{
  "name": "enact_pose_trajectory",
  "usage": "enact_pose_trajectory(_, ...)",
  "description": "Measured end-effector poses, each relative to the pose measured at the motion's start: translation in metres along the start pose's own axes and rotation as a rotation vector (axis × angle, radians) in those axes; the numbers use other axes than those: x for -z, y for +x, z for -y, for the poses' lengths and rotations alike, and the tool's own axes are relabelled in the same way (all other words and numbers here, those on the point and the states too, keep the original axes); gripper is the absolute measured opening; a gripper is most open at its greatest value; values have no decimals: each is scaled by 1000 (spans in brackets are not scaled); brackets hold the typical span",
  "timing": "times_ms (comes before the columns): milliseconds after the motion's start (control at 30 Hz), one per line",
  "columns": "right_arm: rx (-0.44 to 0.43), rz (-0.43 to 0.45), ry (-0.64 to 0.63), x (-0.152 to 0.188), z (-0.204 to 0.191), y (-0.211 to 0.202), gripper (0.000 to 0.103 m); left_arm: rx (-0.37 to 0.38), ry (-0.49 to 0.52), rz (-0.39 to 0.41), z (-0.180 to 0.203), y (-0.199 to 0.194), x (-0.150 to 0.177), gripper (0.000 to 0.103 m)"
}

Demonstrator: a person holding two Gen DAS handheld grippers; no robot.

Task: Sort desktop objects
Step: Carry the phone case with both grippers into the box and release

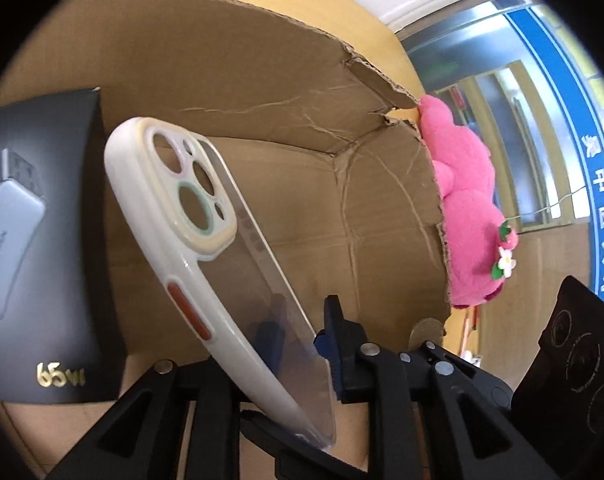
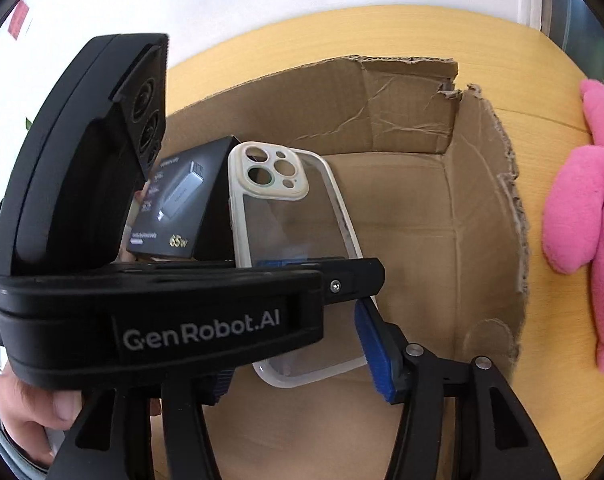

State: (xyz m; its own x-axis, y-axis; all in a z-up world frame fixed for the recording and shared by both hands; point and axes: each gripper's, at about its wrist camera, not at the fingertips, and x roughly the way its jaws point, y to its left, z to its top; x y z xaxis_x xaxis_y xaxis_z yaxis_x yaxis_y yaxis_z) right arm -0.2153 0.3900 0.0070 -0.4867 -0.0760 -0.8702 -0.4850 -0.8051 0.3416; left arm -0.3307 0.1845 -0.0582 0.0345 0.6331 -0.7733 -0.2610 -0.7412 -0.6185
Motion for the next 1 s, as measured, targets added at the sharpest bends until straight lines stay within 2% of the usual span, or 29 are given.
enact_pose_trajectory(133,-36,14,37,3,2,0,62,-54,34,-47,5,-2,-4,23)
enact_pose_trajectory(267,-88,33,74,8,7,0,66,-51,54,-62,9,-4,-7,33)
enact_pose_trajectory(367,-82,38,89,10,8,-5,64,-15,72,-44,12,-14,-10,48)
enact_pose_trajectory(400,-83,39,88,11,8,-7,63,-40,91,-20,15,-21,-12,61)
enact_pose_trajectory(433,-75,44,81,12,7,-10,63,-67,96,8,14,-29,-14,69)
enact_pose_trajectory(533,-50,36,68,11,4,-11,62,-49,69,37,8,-42,-19,69)
enact_pose_trajectory(633,-42,30,65,11,0,-8,62,-83,79,53,0,-53,-18,69)
enact_pose_trajectory(733,-41,36,72,10,-4,-8,63,-83,76,75,-5,-65,-16,69)
enact_pose_trajectory(900,-26,32,70,9,-11,-13,64,-93,88,142,-3,-91,-13,69)
enact_pose_trajectory(1000,15,36,40,8,-17,-11,64,-107,95,186,-2,-108,-8,69)
